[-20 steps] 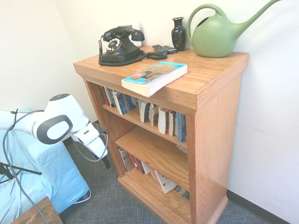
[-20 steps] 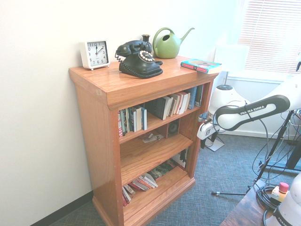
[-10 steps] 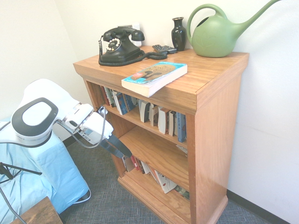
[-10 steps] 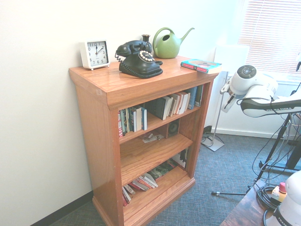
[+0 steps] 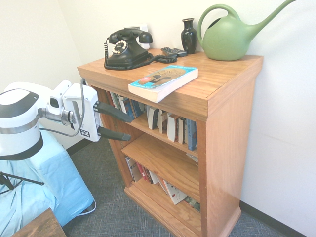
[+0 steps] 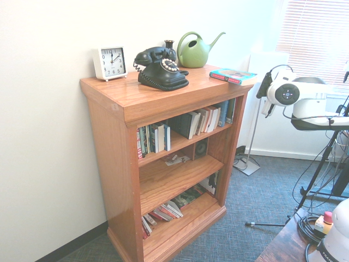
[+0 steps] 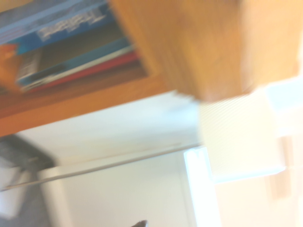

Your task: Organize the shelf

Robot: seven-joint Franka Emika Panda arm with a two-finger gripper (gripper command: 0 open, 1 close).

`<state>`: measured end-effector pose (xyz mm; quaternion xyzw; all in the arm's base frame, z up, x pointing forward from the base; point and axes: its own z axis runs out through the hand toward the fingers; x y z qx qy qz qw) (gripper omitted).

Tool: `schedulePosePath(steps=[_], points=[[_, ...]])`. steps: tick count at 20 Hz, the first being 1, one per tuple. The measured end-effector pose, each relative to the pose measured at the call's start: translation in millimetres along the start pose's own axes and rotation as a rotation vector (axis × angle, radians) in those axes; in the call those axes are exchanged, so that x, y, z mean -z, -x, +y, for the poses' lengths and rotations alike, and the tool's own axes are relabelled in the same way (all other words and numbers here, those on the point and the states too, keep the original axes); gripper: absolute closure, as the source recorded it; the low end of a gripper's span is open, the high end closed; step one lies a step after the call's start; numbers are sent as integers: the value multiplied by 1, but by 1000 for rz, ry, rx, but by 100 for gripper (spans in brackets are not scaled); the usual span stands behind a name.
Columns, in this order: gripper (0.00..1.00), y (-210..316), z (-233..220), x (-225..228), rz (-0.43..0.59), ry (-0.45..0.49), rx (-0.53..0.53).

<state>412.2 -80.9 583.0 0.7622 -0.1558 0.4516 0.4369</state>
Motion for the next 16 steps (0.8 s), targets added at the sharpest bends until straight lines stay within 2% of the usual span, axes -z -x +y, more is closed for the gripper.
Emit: schedulePosePath(steps=[6, 16], points=[[0, -28, -24, 1, 93, 13, 64], [0, -52, -57, -23, 121, -6, 83]])
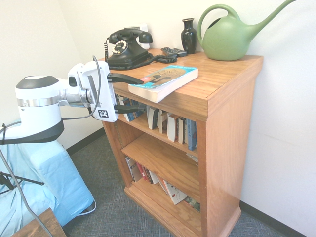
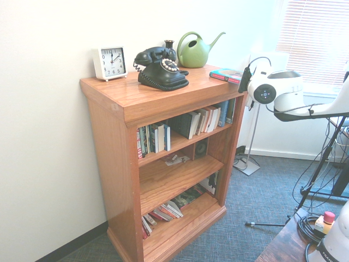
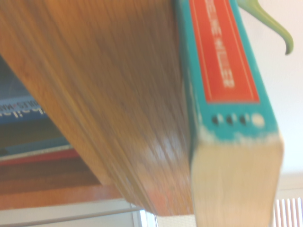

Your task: Organize the shelf

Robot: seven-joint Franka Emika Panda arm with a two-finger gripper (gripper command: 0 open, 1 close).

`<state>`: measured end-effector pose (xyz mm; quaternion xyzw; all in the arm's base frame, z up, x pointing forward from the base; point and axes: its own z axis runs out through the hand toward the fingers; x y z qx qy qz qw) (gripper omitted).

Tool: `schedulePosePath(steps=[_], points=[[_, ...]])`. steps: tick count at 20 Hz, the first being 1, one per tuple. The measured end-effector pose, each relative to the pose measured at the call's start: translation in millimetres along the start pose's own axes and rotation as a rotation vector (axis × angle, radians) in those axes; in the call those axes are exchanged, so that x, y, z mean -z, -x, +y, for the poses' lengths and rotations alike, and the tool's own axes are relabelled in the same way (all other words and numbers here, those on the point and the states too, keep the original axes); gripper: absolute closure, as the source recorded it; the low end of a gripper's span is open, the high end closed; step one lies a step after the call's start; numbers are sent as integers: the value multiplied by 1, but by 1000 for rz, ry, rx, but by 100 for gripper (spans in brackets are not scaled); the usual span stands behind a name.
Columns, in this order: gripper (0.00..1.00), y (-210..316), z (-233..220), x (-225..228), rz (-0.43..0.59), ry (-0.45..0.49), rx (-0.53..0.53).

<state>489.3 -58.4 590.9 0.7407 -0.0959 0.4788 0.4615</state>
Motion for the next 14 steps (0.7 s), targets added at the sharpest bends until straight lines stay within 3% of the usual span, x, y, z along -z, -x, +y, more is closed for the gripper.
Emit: schedulePosePath(steps=[8, 9, 14], points=[[0, -23, -24, -21, 6, -8, -13], [100, -25, -26, -24, 7, -7, -15], [100, -28, -30, -29, 1, -7, -16]])
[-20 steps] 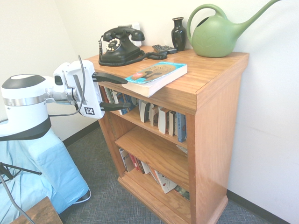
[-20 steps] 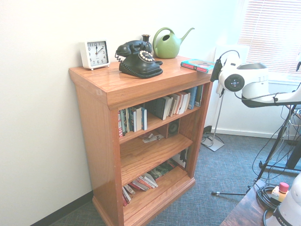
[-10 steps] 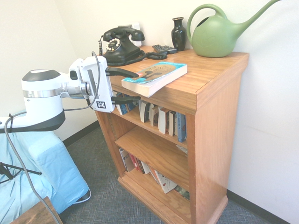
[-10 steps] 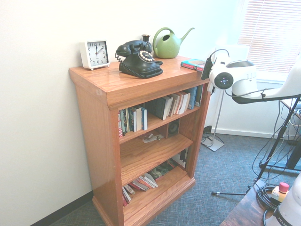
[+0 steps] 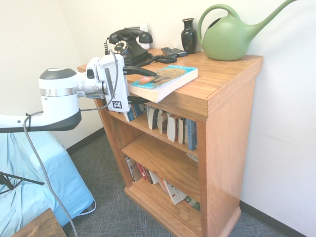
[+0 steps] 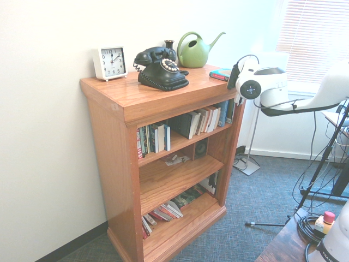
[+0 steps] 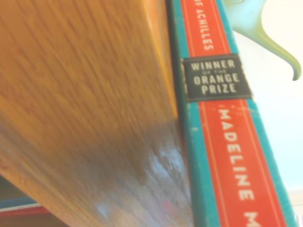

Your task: Organize the shelf

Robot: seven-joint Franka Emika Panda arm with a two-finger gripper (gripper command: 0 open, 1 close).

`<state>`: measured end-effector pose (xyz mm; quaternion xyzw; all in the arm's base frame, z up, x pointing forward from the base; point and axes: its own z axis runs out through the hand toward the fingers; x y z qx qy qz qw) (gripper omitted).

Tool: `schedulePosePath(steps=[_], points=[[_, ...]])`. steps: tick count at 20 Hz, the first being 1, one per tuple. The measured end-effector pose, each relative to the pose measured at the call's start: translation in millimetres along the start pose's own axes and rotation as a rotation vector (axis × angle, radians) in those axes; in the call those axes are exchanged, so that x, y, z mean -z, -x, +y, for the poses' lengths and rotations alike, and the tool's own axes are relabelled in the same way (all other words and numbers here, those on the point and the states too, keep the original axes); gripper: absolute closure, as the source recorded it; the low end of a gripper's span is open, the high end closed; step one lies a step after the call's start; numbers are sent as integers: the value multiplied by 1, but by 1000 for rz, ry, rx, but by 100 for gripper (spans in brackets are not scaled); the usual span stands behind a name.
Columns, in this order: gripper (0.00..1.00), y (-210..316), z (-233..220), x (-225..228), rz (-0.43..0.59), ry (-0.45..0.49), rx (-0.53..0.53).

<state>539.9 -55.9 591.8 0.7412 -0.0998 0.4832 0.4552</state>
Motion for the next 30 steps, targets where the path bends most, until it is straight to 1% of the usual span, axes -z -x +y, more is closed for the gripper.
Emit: schedulePosePath(steps=[24, 27, 30], points=[[100, -6, 1, -1, -8, -1, -14], [100, -11, 9, 3, -20, -5, -48], [100, -15, 29, 10, -45, -8, -115]])
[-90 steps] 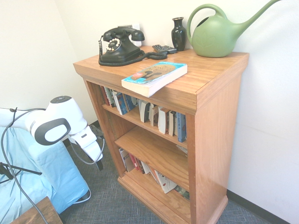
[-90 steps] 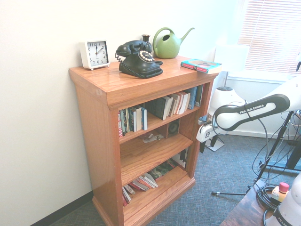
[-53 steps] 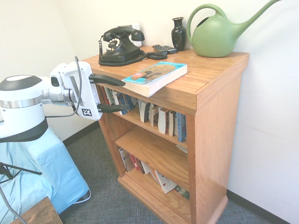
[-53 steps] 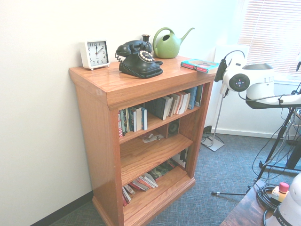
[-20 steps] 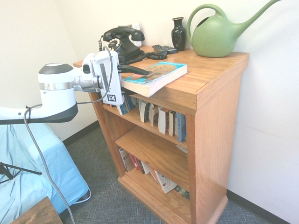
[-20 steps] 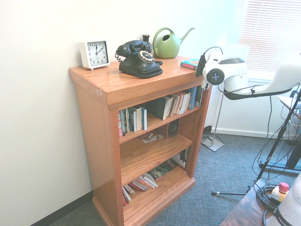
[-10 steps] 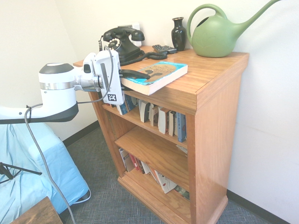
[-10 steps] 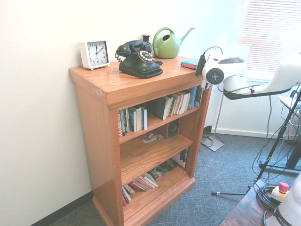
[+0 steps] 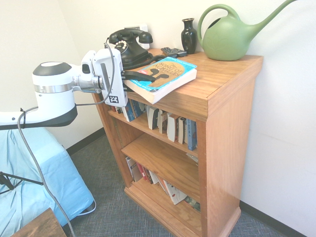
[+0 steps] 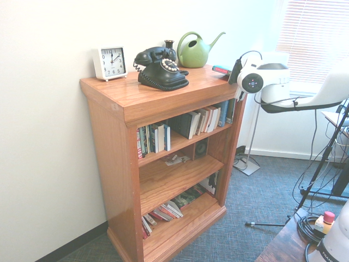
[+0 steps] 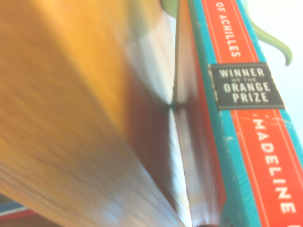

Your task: Organize the shelf

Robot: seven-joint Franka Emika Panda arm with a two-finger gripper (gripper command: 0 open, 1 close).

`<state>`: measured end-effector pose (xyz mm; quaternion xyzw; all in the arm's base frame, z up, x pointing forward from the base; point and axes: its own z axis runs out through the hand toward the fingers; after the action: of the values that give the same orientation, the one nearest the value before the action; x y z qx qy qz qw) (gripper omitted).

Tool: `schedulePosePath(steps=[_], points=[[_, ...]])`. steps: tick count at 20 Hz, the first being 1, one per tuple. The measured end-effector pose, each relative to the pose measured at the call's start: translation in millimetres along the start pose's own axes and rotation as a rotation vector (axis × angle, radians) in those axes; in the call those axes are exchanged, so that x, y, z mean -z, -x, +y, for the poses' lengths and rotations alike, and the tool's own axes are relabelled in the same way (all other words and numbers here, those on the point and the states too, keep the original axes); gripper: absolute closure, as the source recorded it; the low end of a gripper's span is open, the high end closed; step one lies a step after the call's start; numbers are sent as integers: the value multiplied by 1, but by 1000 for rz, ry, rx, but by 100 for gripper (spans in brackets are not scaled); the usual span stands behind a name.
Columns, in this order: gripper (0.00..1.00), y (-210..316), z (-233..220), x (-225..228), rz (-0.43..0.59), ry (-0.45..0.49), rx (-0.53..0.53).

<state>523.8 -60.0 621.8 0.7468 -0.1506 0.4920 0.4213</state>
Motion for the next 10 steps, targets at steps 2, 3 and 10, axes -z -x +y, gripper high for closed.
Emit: schedulePosePath(steps=[2, 3, 10], points=[[100, -2, 21, 8, -27, -7, -63], [100, -2, 32, 12, -41, -15, -96], [100, 13, 109, 72, -145, -158, -365]])
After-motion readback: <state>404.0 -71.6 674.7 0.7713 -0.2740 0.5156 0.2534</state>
